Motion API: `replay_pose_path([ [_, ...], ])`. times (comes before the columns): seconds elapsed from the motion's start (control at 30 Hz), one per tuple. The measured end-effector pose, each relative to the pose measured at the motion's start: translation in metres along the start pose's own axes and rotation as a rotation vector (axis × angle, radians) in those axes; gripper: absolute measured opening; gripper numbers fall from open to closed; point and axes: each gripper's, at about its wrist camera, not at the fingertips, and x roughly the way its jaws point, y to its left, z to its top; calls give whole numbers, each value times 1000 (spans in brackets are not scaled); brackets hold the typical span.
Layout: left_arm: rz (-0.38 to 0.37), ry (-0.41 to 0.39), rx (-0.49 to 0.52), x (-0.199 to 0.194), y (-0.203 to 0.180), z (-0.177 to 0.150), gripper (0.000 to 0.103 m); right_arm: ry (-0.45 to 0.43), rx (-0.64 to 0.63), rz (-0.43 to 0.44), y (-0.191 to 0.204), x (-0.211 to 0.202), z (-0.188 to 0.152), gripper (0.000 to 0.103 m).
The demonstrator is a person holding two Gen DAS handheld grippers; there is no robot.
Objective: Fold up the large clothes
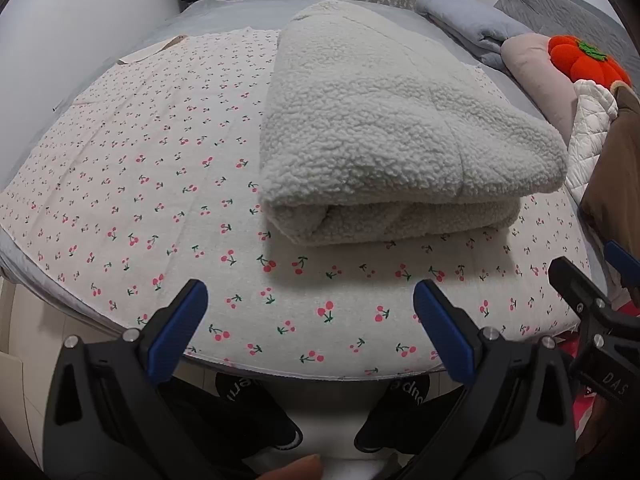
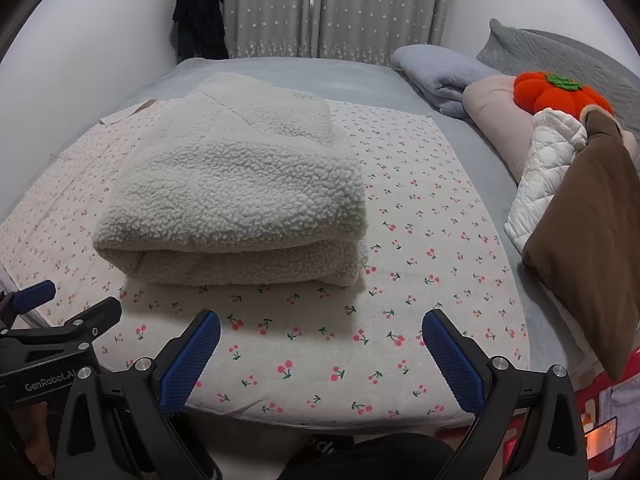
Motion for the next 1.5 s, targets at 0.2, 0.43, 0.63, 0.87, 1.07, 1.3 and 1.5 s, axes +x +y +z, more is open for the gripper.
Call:
replay_pose_path([
  [0.2, 1, 3, 7, 0, -3, 0, 102, 0, 8, 5, -2, 1, 0, 102],
  [0.43, 0, 7, 10, 1, -4, 0, 102, 4, 9, 6, -1, 2, 0, 102],
  [0.63, -2, 13, 10, 3, -2, -1, 102, 9, 8, 8, 2, 4, -1, 103],
  [0.87, -3, 17, 8, 4, -2, -2, 102, 12, 8, 6, 3, 5, -2, 102],
  [1.07, -6, 22, 6, 5, -1, -1, 102, 13, 7, 8, 3, 6, -2, 102],
  [1.3, -6, 23, 6, 6, -1, -1, 102, 14, 6, 6, 4, 6, -2, 103],
  [1.5, -6, 27, 6, 6, -1, -3, 102, 16, 7, 6, 4, 6, -2, 102],
])
